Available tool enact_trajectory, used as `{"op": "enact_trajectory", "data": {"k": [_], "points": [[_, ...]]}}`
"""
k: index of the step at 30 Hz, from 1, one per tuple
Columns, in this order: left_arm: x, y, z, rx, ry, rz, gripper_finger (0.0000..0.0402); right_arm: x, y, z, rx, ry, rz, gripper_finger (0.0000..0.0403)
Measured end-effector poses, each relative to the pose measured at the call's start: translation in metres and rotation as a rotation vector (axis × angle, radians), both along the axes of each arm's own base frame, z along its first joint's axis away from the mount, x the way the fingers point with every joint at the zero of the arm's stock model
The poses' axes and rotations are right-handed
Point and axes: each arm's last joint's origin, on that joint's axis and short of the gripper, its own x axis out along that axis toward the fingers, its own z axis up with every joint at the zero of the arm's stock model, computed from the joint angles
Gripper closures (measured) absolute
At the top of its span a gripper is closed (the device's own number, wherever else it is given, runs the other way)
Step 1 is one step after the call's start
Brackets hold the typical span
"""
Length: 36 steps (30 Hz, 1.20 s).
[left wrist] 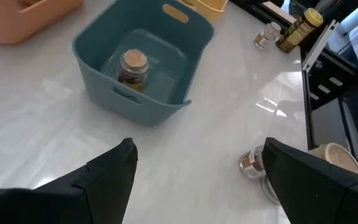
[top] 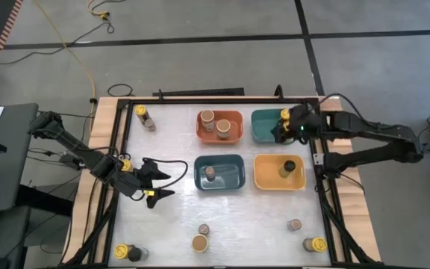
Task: Sort spices by type
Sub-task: Put the black spice bottle into the yellow bin
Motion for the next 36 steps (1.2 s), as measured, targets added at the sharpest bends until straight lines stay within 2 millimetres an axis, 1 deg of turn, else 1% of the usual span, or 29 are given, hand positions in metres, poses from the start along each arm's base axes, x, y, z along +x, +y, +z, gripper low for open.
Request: {"op": "enact_trajectory", "data": {"k": [3, 5, 7, 11, 15, 18, 23, 27, 29, 33, 36], "points": [[0.000, 0.001, 0.000, -0.014, -0.010, 0.057, 0.0072, 0.006, 0.018, -0.002, 0.046, -0.027, 0.020, 0.0006], [-0.002, 0.002, 0.004, -0.009, 0.020, 0.069, 0.0072, 0.008, 0.030, -0.003, 0.071, -0.040, 0.044, 0.0006], [-0.002, 0.002, 0.010, 0.004, 0.061, 0.084, 0.0072, 0.008, 0.041, -0.005, 0.072, -0.038, 0.036, 0.0006], [0.002, 0.000, 0.024, 0.060, 0.147, 0.095, 0.0072, 0.001, 0.063, -0.009, 0.067, -0.050, -0.020, 0.0006], [0.010, -0.006, 0.039, 0.132, 0.228, 0.070, 0.0072, 0.001, 0.083, -0.015, 0.094, -0.035, 0.006, 0.0006], [0.018, -0.011, 0.050, 0.165, 0.301, 0.048, 0.0072, 0.002, 0.094, -0.019, 0.105, -0.016, 0.028, 0.0006], [0.030, -0.024, 0.068, 0.184, 0.399, -0.020, 0.0072, 0.003, 0.104, -0.025, 0.100, 0.031, 0.043, 0.0006], [0.038, -0.041, 0.081, 0.209, 0.445, -0.068, 0.0072, 0.003, 0.109, -0.027, 0.095, 0.043, 0.064, 0.0006], [0.041, -0.052, 0.086, 0.242, 0.486, -0.132, 0.0072, 0.002, 0.110, -0.027, 0.090, 0.048, 0.076, 0.0006], [0.047, -0.082, 0.095, 0.302, 0.523, -0.242, 0.0072, 0.002, 0.110, -0.027, 0.068, 0.066, 0.114, 0.0006], [0.052, -0.108, 0.098, 0.321, 0.527, -0.303, 0.0072, 0.001, 0.111, -0.027, 0.058, 0.078, 0.138, 0.0006]]}}
